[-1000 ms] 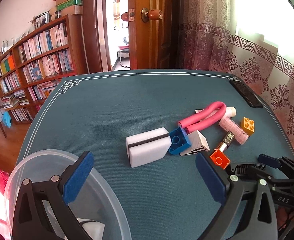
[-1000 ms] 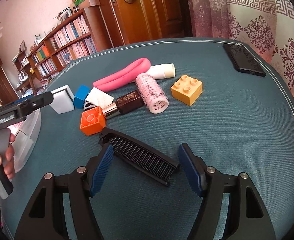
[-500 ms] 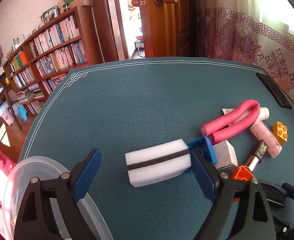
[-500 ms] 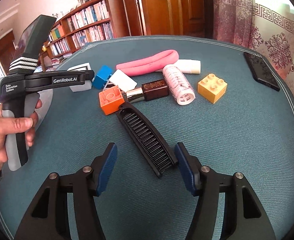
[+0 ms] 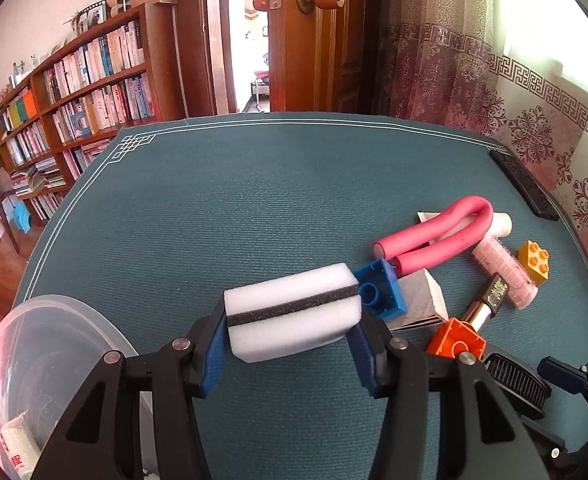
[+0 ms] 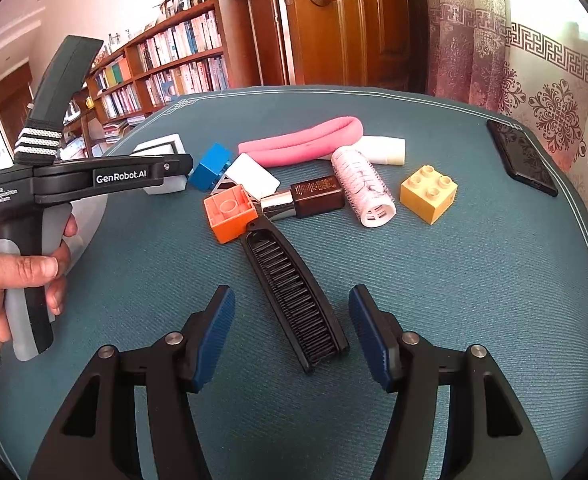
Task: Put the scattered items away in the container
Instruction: 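Place the striped sponge in the bowl with the left tool while the right tool grasps the comb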
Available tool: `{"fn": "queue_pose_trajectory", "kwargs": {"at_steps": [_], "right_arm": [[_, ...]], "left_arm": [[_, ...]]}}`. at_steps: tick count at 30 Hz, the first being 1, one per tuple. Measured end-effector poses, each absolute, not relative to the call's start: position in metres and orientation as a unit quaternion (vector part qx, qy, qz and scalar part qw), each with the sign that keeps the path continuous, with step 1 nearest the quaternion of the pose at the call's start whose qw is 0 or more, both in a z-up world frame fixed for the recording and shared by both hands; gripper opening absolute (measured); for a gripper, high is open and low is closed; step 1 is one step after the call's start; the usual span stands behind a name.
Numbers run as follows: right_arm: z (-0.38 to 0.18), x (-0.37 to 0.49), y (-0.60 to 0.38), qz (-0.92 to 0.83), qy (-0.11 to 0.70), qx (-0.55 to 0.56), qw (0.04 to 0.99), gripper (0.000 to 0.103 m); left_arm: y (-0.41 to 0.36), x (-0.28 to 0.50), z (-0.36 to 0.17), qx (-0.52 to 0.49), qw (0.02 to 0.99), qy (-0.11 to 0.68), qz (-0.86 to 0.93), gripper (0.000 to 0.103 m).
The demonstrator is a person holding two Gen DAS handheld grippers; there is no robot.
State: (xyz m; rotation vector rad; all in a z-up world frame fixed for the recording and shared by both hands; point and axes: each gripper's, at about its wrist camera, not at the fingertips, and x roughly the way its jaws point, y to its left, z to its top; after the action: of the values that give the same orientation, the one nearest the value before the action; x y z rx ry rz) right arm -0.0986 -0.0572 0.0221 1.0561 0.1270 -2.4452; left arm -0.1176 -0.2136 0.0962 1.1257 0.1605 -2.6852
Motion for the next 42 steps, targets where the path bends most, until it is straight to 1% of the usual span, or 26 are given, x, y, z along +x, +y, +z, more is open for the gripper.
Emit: {"fn": "queue_pose_trajectory", "kwargs": {"at_steps": [2,3,4,5,6,10,16,24,33,42], "right_arm": [[0.019,-0.100,-0.060,-0.888,0.054,0.393,0.231,0.063],[0.018,-0.100,-0.062,-0.889,0.060,0.393,0.226,0.058],[0.018,-0.100,-0.063,-0.892,0.066,0.392,0.217,0.050],[0.019,-0.100,-0.064,-0.892,0.070,0.392,0.212,0.036],[0.019,-0.099,-0.064,-0.893,0.071,0.392,0.212,0.031],[0.019,-0.102,-0.062,-0.892,0.059,0.393,0.215,0.030],[0.023,-0.107,-0.049,-0.872,-0.023,0.409,0.268,0.029],[0.029,-0.103,-0.044,-0.846,-0.092,0.408,0.331,0.029],[0.034,-0.093,-0.053,-0.827,-0.127,0.403,0.371,0.029],[0.042,-0.072,-0.082,-0.819,-0.109,0.399,0.398,0.029]], "left_arm": [[-0.211,-0.115,0.098,0.380,0.106,0.058,-0.917,0.057],[-0.209,-0.114,0.100,0.378,0.103,0.058,-0.918,0.057],[-0.208,-0.112,0.102,0.376,0.100,0.058,-0.919,0.057],[-0.206,-0.110,0.104,0.374,0.097,0.058,-0.921,0.057],[-0.205,-0.108,0.106,0.372,0.095,0.059,-0.922,0.057],[-0.201,-0.101,0.114,0.364,0.091,0.061,-0.925,0.057],[-0.203,-0.084,0.124,0.353,0.090,0.067,-0.929,0.057],[-0.217,-0.056,0.141,0.330,0.105,0.072,-0.935,0.058],[-0.252,-0.026,0.144,0.321,0.143,0.084,-0.932,0.058],[-0.300,0.004,0.133,0.324,0.181,0.114,-0.922,0.058]]}}
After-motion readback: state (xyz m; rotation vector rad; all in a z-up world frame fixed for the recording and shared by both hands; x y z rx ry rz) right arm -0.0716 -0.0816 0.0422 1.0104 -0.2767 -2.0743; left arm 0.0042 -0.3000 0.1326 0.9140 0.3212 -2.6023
